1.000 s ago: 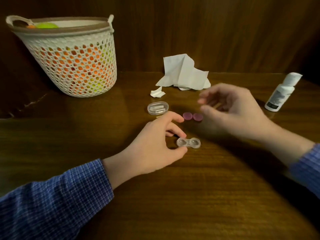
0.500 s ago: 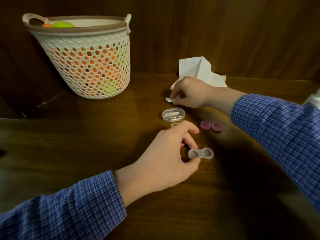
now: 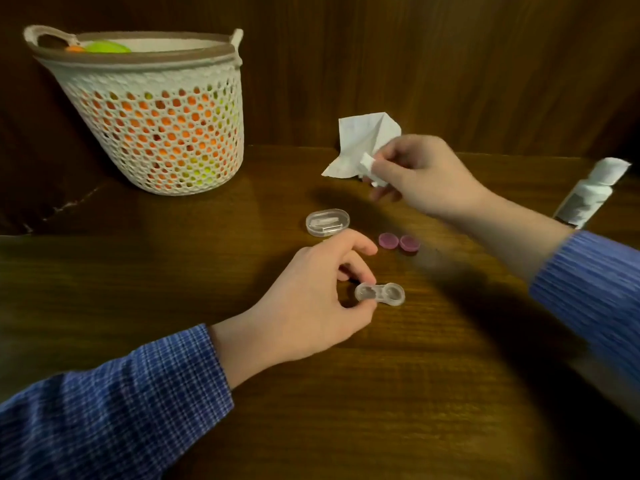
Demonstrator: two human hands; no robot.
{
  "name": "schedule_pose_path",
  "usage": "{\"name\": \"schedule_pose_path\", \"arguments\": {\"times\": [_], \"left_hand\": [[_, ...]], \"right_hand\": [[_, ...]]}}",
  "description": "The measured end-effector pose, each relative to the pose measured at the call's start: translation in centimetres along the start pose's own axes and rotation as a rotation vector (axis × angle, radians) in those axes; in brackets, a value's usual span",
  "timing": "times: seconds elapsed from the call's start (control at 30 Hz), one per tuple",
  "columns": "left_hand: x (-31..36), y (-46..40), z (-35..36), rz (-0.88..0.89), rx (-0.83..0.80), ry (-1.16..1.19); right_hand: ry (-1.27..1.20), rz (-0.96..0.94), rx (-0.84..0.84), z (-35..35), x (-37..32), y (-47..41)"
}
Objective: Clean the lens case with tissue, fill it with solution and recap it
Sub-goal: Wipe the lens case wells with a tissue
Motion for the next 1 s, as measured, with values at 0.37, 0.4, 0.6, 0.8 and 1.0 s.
{"name": "schedule_pose_path", "arguments": {"times": [0.37, 0.4, 0.6, 0.8, 1.0], "left_hand": [[0.5, 0.0, 0.1, 0.027, -0.004, 0.016], [0.5, 0.0, 0.1, 0.031, 0.000, 0.009], [0.9, -0.1, 0.0, 0.040, 0.011, 0.002], [1.0, 0.0, 0.0, 0.056, 0.010, 0.011], [0.9, -0.1, 0.0, 0.051, -0.023, 0.088]], "right_hand": [[-0.303, -0.073, -0.372, 0.0, -2.0, 12.7], [-0.257, -0.094, -0.399, 0.1, -2.3, 12.8], [-0.049, -0.167, -0.323, 0.5, -2.8, 13.0], [-0.032, -0.200, -0.369, 1.2, -3.0, 13.2], [0.103, -0.269, -0.412, 1.9, -3.7, 13.4]]}}
Point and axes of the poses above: each hand's wrist, its own y-axis away from the middle knuckle, its own z-axis out of the palm, x = y × z, the point moved 9 cm from there along -y, towards the middle knuckle, and after that the axes turned 11 degrees about -z, right-handed, at the moved point
